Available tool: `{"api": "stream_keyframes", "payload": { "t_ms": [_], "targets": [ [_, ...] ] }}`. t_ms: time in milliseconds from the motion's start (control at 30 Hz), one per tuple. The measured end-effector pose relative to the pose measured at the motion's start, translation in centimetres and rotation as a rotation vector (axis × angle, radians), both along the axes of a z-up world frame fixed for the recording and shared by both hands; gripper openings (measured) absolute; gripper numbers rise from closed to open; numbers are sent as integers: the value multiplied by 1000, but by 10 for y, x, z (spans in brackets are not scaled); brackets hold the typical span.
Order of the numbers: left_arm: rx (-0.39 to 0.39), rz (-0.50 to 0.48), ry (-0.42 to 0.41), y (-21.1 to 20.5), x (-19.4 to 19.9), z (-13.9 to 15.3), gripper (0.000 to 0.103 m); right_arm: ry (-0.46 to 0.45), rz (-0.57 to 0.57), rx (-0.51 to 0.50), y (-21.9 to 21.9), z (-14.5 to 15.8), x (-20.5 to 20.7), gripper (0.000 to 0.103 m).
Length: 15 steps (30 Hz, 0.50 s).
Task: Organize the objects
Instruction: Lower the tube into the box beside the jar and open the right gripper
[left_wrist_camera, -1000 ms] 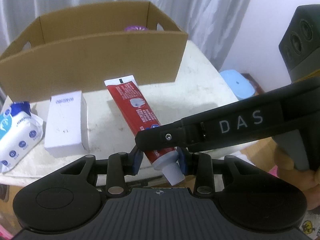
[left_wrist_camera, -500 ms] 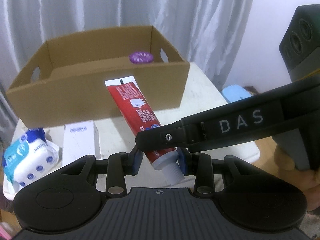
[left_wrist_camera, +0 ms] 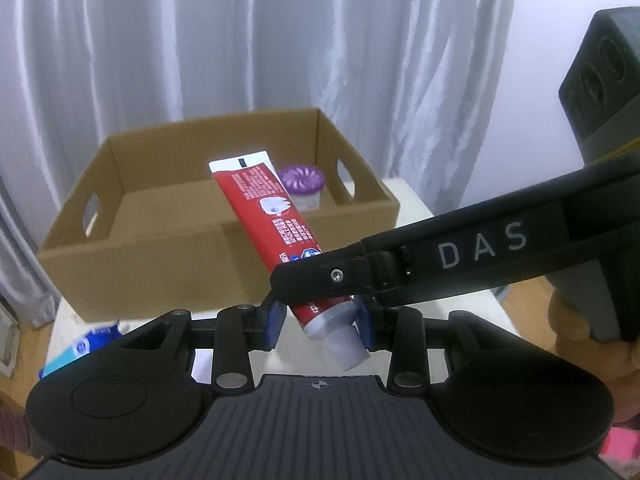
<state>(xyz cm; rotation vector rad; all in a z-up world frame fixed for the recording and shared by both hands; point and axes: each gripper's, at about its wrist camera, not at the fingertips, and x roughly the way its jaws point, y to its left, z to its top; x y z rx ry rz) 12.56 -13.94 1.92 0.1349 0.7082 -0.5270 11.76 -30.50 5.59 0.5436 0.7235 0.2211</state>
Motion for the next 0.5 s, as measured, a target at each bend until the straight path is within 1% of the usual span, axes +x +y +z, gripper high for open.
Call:
{"api": "stream_keyframes", "payload": {
  "t_ms": [233,500],
  "targets": [
    [-26,0,-18,1,24,12,36,-24,12,-20,-9,12,21,33],
    [-31,10,-5,-3,67,18,36,-10,30,-22,-25,16,62,33]
  ]
}}
